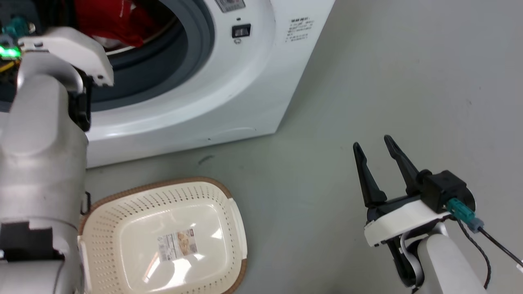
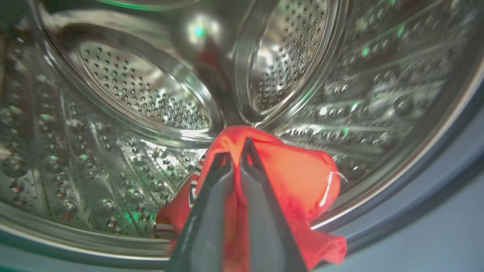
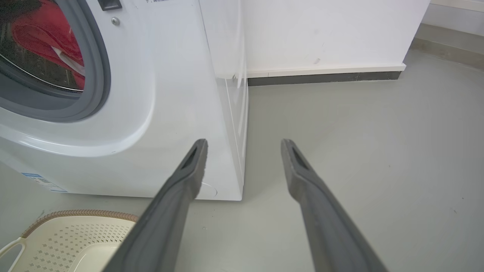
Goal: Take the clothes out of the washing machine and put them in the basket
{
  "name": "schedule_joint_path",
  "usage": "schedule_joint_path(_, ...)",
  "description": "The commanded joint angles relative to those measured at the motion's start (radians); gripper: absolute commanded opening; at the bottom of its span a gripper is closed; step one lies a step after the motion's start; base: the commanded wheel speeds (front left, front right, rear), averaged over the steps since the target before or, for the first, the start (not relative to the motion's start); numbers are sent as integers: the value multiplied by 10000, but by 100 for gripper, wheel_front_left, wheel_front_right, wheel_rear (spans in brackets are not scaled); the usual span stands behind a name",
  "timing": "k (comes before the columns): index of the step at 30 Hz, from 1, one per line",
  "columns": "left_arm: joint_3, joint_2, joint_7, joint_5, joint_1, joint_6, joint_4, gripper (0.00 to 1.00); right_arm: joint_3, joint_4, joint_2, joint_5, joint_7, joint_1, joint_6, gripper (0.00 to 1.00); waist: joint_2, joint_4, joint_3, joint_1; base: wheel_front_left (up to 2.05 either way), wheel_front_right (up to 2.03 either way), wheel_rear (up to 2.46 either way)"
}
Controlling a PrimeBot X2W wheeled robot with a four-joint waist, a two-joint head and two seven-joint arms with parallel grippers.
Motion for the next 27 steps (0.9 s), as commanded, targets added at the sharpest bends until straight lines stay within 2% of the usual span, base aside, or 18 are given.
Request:
schedule_joint_path(1, 106, -71, -70, -121, 408, -1, -376, 0, -55, 50, 10, -92, -17, 189, -7, 100, 0, 369, -769, 0, 0, 0, 0)
schedule_joint_path(11, 597, -630, -67, -380, 3312, -274, -2848, 0, -265, 69, 10, -235, 274, 1087, -7, 100, 0, 804, -2494, 0, 0, 0, 0)
schedule_joint_path(21, 602, -1483, -65, -374, 5037, -552, -5485, 0, -543, -390, 12, -396, 804, 2044, -7, 100, 0, 1414, -3639, 0, 0, 0, 0)
schedule_joint_path(27, 400, -1784, -56, -315, 5778, -633, -7316, 0, -656, -750, 10, -441, 1118, 2447, -7, 100, 0, 1741, -3993, 0, 0, 0, 0)
